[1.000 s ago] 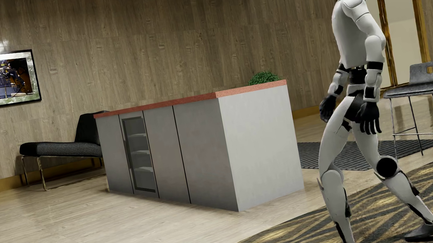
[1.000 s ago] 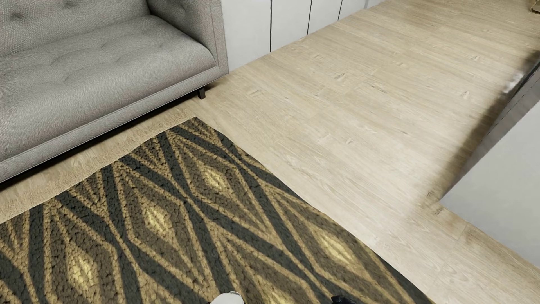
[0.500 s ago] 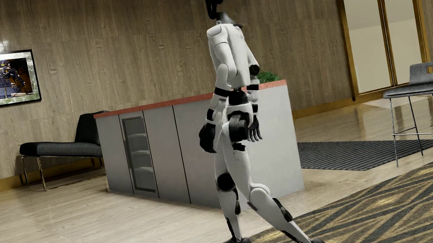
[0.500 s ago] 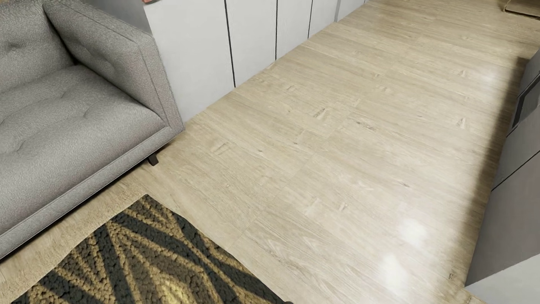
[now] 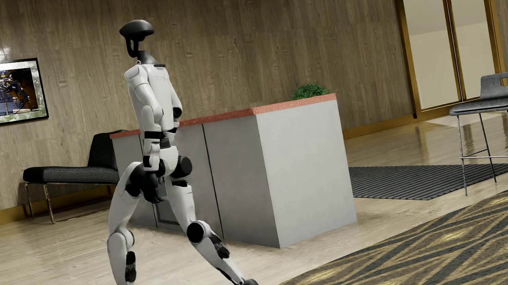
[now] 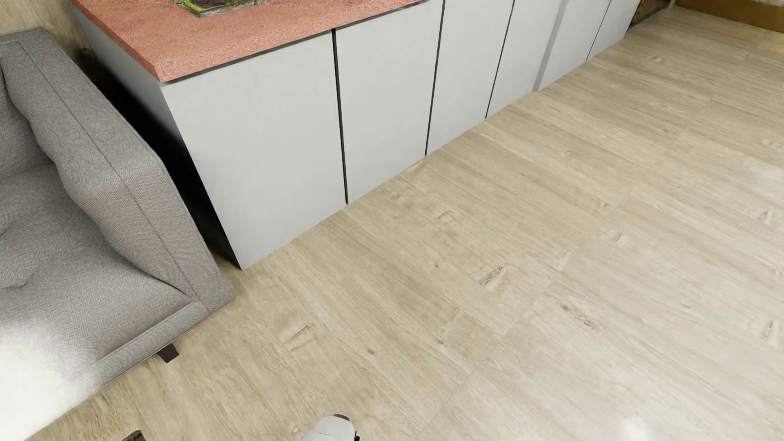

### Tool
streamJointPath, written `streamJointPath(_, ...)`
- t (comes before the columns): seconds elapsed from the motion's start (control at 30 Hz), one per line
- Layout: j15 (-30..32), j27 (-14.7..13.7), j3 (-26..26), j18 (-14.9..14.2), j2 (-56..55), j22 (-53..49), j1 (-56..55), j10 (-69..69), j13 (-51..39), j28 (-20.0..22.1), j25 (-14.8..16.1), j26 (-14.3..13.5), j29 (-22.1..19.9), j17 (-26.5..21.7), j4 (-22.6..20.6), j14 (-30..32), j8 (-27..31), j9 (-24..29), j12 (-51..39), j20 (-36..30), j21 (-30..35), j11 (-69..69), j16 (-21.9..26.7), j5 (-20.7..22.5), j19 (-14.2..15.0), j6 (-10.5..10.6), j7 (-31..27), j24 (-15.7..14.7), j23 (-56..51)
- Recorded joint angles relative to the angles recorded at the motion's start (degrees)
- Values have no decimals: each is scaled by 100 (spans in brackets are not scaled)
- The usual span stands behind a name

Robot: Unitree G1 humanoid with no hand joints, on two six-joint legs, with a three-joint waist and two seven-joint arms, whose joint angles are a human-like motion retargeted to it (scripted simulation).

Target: Head to the armchair

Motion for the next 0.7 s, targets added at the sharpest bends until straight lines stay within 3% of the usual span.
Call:
streamJointPath(0.03,674,0,113,0,-104,64,-236,713,-14,0,0,0,0,11,-163,259,0,-48,81,329,-539,744,-66,-155,0,-202,0,0,-245)
streamJointPath(0.07,2044,0,168,0,-371,336,-5,1145,46,0,0,0,0,197,-229,78,0,12,-12,86,-172,1970,-30,-247,0,-404,0,0,90)
streamJointPath(0.1,3023,0,-48,0,-881,505,186,1385,35,0,0,0,0,241,-248,-228,0,59,-98,50,-53,3229,-79,-272,0,-418,0,0,156)
streamJointPath(0.13,3401,0,-308,0,-1471,587,524,1359,-5,0,0,0,0,290,-267,-439,0,110,-177,18,217,4052,-158,-412,0,-457,0,0,212)
streamJointPath(0.17,3442,0,-559,0,-2034,543,1024,1151,65,0,0,0,0,317,-83,-503,0,156,-209,-18,381,4319,-249,-340,0,-300,0,0,203)
streamJointPath(0.2,3375,0,-815,0,-2716,440,1554,847,51,0,0,0,0,509,-25,-600,0,176,-242,-45,340,4216,-290,-394,0,-272,0,0,642)
streamJointPath(0.3,3829,0,-1854,0,-4215,-461,3080,-28,557,0,0,0,0,447,225,-1205,0,123,-153,-194,545,2139,-221,-398,0,110,0,0,601)
streamJointPath(0.33,3511,0,-2168,0,-4615,-763,3514,-191,701,0,0,0,0,380,222,-1372,0,110,-178,-114,480,1333,-137,-473,0,110,0,0,587)
streamJointPath(0.37,2745,0,-2562,0,-4873,-924,3876,-285,805,0,0,0,0,311,194,-1525,0,97,-283,-165,657,560,-3,-588,0,70,0,0,629)
streamJointPath(0.4,1549,0,-2898,0,-5129,-1016,4117,-291,987,0,0,0,0,301,194,-1640,0,36,-407,-224,491,134,112,-797,0,108,0,0,791)
streamJointPath(0.43,741,0,-3258,0,-5165,-995,4412,-260,1159,0,0,0,0,196,246,-1582,0,86,-556,-263,547,-52,154,-1064,0,170,0,0,863)
streamJointPath(0.47,1734,0,-3489,0,-5379,-902,4681,-256,1350,0,0,0,0,179,358,-1305,0,37,-649,-252,484,71,170,-1209,0,265,0,0,1068)
streamJointPath(0.5,3441,0,-3467,0,-5805,-865,4814,-117,1458,0,0,0,0,158,515,-701,0,-27,-653,-67,651,690,137,-1118,0,415,0,0,1216)
streamJointPath(0.53,3959,0,-3352,0,-6003,-714,4623,361,1430,0,0,0,0,167,762,321,0,-95,-623,40,904,1231,31,-736,0,753,0,0,1463)
streamJointPath(0.57,3686,0,-3145,0,-5780,-460,4380,1153,1325,0,0,0,0,164,648,1237,0,-57,-554,63,1146,1558,-28,-511,0,756,0,0,1612)
streamJointPath(0.6,3461,0,-2977,0,-5613,-316,3686,2245,1263,0,0,0,0,144,570,1467,0,-87,-569,-94,1065,1783,-39,-223,0,793,0,0,1508)
streamJointPath(0.63,3299,0,-2699,0,-5014,-253,3304,3247,1198,0,0,0,0,233,634,929,0,77,-624,-226,726,1666,-51,120,0,846,0,0,1499)
streamJointPath(0.7,2683,0,-2214,0,-3723,-165,2059,4347,837,0,0,0,0,220,224,-584,0,216,-519,-387,726,1142,-111,572,0,711,0,0,1076)
